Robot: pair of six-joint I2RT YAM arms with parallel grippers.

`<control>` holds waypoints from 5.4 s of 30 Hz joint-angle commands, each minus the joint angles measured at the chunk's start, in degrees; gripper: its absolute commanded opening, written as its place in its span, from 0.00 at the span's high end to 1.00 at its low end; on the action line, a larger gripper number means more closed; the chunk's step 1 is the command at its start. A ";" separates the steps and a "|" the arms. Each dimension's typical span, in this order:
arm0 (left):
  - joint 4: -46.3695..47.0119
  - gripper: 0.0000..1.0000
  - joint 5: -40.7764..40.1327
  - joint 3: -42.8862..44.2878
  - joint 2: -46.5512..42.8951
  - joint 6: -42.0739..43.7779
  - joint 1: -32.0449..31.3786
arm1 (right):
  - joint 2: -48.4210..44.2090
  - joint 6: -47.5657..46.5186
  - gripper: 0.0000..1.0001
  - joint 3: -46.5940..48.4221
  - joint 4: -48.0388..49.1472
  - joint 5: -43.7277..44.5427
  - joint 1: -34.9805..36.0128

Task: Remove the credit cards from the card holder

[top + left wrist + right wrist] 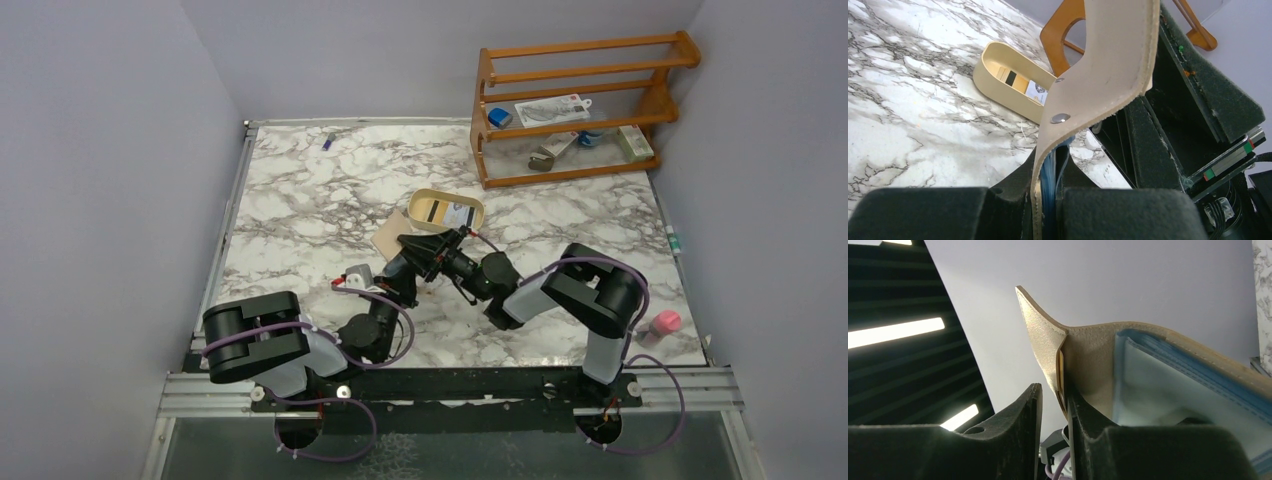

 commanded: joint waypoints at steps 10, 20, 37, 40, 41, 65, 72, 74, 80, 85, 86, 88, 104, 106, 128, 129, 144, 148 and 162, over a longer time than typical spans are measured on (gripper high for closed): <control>8.44 1.00 -8.47 0.89 -3.32 -13.17 0.76 | 2.47 1.47 0.64 1.89 8.71 0.51 0.57; 9.68 1.00 -4.61 2.17 -1.65 -12.56 0.62 | 6.90 3.31 0.56 5.86 9.48 1.23 0.60; 15.39 1.00 -5.42 5.33 12.89 -19.76 -8.51 | 10.35 1.57 0.46 16.04 3.08 -0.29 0.60; 15.39 1.00 -7.36 6.30 14.52 -21.26 -10.03 | 10.46 1.49 0.46 16.76 2.01 -0.53 0.60; 15.35 1.00 -8.09 6.27 14.95 -22.64 -10.18 | 10.37 1.43 0.46 16.87 1.78 -0.85 0.60; 15.54 1.00 -16.04 -2.34 26.05 -59.04 -8.50 | -3.81 -1.82 0.47 10.74 -13.41 -5.91 -0.11; 15.54 1.00 -16.64 -2.94 25.72 -58.00 -8.55 | -10.27 -6.81 0.47 10.51 -25.51 -7.33 -0.58; 15.47 1.00 -17.13 -3.55 24.93 -58.19 -8.27 | -11.19 -7.62 0.47 9.76 -26.59 -7.43 -0.58; 15.46 1.00 -17.54 -4.72 21.71 -56.79 -7.02 | -11.71 -8.66 0.47 6.77 -26.76 -8.84 -0.54; 15.49 1.00 -17.31 -4.82 20.19 -55.61 -6.34 | -11.23 -8.42 0.47 5.22 -25.68 -9.96 -0.58; 15.45 1.00 -17.31 -4.83 20.17 -55.77 -6.22 | -11.25 -8.57 0.47 5.16 -25.76 -10.11 -0.55; 15.47 1.00 -17.04 -4.91 20.09 -56.00 -5.83 | -11.41 -8.79 0.47 5.02 -26.25 -10.41 -0.55; 15.46 1.00 -16.16 -4.55 21.22 -58.66 -4.64 | -12.89 -10.51 0.64 5.40 -32.83 -11.28 -0.54; 15.47 1.00 -15.97 -4.52 21.23 -58.76 -4.46 | -13.00 -10.97 0.68 5.73 -33.77 -11.47 -0.54; 15.44 1.00 -14.85 -4.29 22.46 -60.81 -4.05 | -8.18 -10.22 0.71 7.08 -31.04 -14.10 -0.61; 15.48 1.00 -14.85 -4.30 22.53 -60.96 -4.07 | -8.17 -10.22 0.71 7.11 -31.22 -14.20 -0.60; 15.50 1.00 -12.51 -3.60 22.63 -59.54 -3.56 | -6.53 -10.76 0.64 7.19 -35.51 -15.59 -0.59; 15.45 1.00 -10.92 -3.53 21.97 -57.36 -3.13 | -7.91 -12.53 0.66 6.22 -39.43 -14.55 -0.54; 15.45 1.00 -3.16 -2.46 14.26 -35.37 -1.64 | -4.96 -9.88 0.68 -0.22 -29.99 -15.78 -2.00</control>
